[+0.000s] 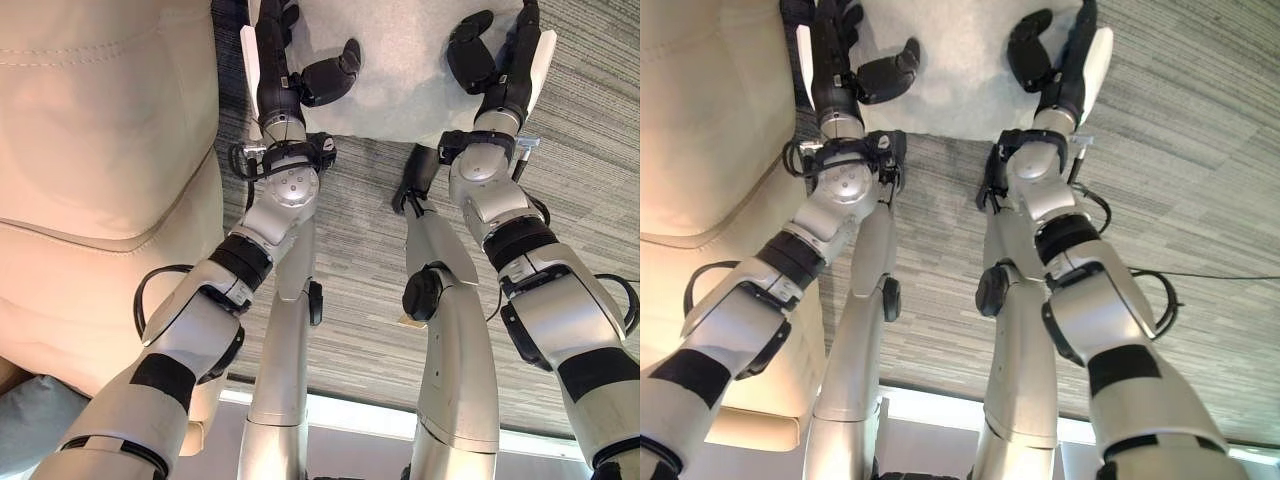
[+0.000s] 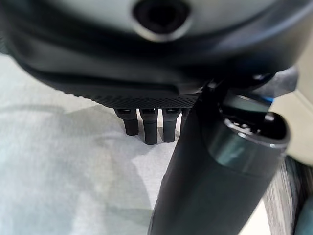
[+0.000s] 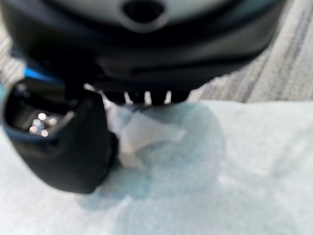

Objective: Pick up all the scattered cushions and arrange them neatly on the sofa.

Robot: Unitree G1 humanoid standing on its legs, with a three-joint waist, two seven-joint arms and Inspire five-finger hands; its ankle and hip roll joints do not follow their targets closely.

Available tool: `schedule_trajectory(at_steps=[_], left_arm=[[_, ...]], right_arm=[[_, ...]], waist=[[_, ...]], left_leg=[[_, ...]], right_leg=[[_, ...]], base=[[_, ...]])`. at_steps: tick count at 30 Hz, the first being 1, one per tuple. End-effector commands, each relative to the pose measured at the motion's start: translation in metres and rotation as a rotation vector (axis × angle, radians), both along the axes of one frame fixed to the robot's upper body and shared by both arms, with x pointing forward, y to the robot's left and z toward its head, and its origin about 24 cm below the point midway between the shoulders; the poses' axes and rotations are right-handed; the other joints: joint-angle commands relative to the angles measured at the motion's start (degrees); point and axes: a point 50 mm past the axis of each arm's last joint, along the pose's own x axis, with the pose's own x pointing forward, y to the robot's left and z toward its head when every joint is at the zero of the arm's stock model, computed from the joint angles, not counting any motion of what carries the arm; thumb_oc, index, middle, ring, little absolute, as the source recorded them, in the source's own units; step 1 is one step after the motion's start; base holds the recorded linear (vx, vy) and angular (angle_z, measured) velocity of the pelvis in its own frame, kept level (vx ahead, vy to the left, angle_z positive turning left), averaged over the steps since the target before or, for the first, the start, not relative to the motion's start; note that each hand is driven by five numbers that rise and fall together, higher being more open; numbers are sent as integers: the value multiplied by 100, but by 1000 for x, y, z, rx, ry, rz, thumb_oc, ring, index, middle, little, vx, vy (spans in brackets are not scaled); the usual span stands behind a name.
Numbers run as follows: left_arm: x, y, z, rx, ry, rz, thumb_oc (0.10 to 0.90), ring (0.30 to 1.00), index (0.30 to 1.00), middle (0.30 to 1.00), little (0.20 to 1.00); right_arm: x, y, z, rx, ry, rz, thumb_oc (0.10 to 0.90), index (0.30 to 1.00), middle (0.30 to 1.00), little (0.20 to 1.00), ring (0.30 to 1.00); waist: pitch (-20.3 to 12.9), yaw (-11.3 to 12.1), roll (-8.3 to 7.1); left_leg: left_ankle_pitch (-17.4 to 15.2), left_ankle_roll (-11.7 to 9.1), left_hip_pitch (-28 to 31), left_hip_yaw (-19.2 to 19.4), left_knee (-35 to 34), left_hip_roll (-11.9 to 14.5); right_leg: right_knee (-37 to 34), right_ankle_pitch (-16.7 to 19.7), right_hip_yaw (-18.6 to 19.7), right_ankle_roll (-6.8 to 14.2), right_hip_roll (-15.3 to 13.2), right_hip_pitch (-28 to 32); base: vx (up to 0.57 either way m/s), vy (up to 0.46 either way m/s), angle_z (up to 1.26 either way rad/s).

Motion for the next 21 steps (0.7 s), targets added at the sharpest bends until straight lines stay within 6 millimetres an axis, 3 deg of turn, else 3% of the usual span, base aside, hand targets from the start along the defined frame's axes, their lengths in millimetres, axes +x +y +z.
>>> schedule_trajectory(at_steps=[1,2,3,4,5,6,10,15,21], left_arm=[[-3,-23,-1,-18,11,-103,800,900,900,900,900],[-3,-25,-1,-9,14,-112,800,900,900,900,900],[-6,-33,1,-5,5,-156,800,900,900,900,900],[-6,-33,0,-5,6,-156,759,839,839,839,839],[-8,-35,2,-10,-5,-174,637,655,655,655,655],[-11,-38,6,-11,-23,-188,400,300,300,300,300],[-16,-40,15,-32,-67,-213,400,300,300,300,300],[-21,-37,24,-47,-110,-221,400,300,300,300,300],[-25,-33,16,-46,-113,-230,400,300,300,300,300]], right_arm=[[-7,96,-9,-59,-14,322,800,900,900,900,900],[-8,100,-9,-61,-15,337,800,900,900,900,900],[-15,118,-11,-82,-24,412,591,587,587,587,587],[-15,118,-12,-82,-24,412,557,535,535,535,535],[-18,125,-11,-92,-33,441,502,453,453,453,453],[-23,135,-10,-104,-57,480,400,300,300,300,300],[-31,145,-3,-71,-106,527,400,300,300,300,300],[-37,142,12,-48,-176,531,400,300,300,300,300],[-45,137,19,-83,-231,534,400,300,300,300,300]], waist=[[-65,37,50],[-65,35,45],[-65,19,20],[-65,16,18],[-65,5,3],[-65,-12,-18],[-65,-34,-41],[-65,-46,-25],[-65,-65,-74]], left_leg=[[-1646,60,16,24,1405,-73],[-1644,62,17,26,1398,-69],[-1634,63,10,26,1388,-67],[-1634,63,12,27,1388,-67],[-1634,66,7,27,1387,-70],[-1624,63,9,28,1373,-70],[-1607,60,42,23,1366,-73],[-1575,45,136,20,1346,-93],[-1471,3,537,28,1217,-104]], right_leg=[[-326,-427,686,749,29,714],[-337,-422,690,749,28,713],[-349,-399,695,747,40,700],[-348,-399,696,747,40,702],[-355,-388,699,750,46,698],[-369,-370,699,751,54,699],[-380,-342,712,751,67,733],[-384,-290,741,755,75,837],[-542,-150,721,756,131,1235]], base=[[0,0,0],[0,0,0],[0,0,0],[0,0,0],[0,0,0],[0,0,0],[0,0,0],[-8,2,0],[-56,4,0]])
